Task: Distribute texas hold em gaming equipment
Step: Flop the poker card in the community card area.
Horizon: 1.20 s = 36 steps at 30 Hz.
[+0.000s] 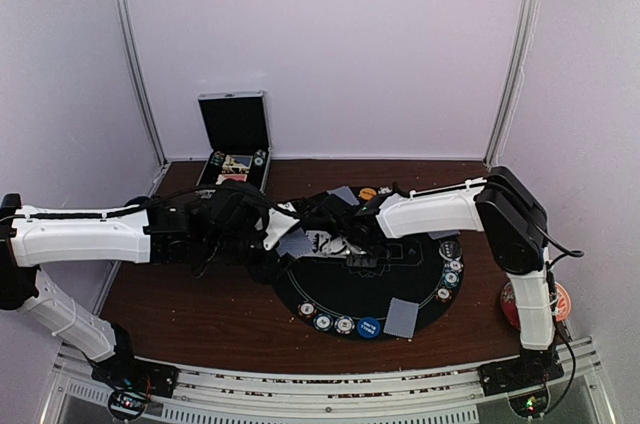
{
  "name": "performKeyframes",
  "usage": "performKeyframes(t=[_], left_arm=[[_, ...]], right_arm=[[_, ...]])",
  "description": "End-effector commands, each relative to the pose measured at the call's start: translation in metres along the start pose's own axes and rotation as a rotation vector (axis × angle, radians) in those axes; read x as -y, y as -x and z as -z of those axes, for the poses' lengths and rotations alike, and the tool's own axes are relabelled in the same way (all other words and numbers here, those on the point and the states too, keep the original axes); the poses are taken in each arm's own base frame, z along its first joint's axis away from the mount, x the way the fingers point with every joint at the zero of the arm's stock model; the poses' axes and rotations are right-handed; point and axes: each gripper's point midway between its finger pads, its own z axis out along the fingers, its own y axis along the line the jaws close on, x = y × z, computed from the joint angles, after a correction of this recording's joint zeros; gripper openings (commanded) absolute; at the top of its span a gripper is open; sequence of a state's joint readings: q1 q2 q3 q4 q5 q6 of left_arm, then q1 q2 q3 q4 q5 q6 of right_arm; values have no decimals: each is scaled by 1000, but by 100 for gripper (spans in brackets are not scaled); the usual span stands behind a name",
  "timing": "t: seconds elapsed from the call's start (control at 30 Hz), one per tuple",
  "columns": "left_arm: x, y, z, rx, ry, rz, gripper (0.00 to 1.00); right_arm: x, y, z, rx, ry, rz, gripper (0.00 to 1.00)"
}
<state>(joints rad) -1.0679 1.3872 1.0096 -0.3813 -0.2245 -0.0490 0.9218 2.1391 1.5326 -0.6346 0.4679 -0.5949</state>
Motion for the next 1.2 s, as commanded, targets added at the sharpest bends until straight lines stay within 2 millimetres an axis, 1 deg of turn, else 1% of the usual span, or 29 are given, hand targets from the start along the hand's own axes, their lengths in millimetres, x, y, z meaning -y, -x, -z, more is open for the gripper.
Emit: performKeyframes(t=[0.0, 0.33, 0.57, 0.77, 1.0, 1.07, 1.1, 1.13, 1.17], left_arm=[[-3, 25, 11, 92, 9, 12, 65], [-4, 25, 11, 92, 11, 11, 65], [-4, 25, 11, 94, 10, 11, 65], [-4, 25, 11, 93, 12, 11, 65], [-4, 25, 11, 94, 13, 12, 65], [-4, 26, 11, 95, 14, 12, 65], [-5, 25, 12, 94, 14, 12, 65], [-5, 25, 11, 94, 15, 13, 65], [-5, 25, 12, 95, 16, 13, 65]], right_arm=[[-5, 5, 6, 13, 22, 5, 11], [-15, 6, 9, 18, 46, 34, 14], [-22, 2, 9, -1, 57, 60, 22], [-23, 3, 13, 1, 59, 65, 28], [-14, 7, 29, 41, 62, 44, 42], [-11, 8, 34, 58, 67, 36, 48], [-10, 9, 36, 65, 68, 30, 54], [-8, 10, 40, 77, 70, 25, 56], [-7, 12, 44, 90, 78, 20, 62]])
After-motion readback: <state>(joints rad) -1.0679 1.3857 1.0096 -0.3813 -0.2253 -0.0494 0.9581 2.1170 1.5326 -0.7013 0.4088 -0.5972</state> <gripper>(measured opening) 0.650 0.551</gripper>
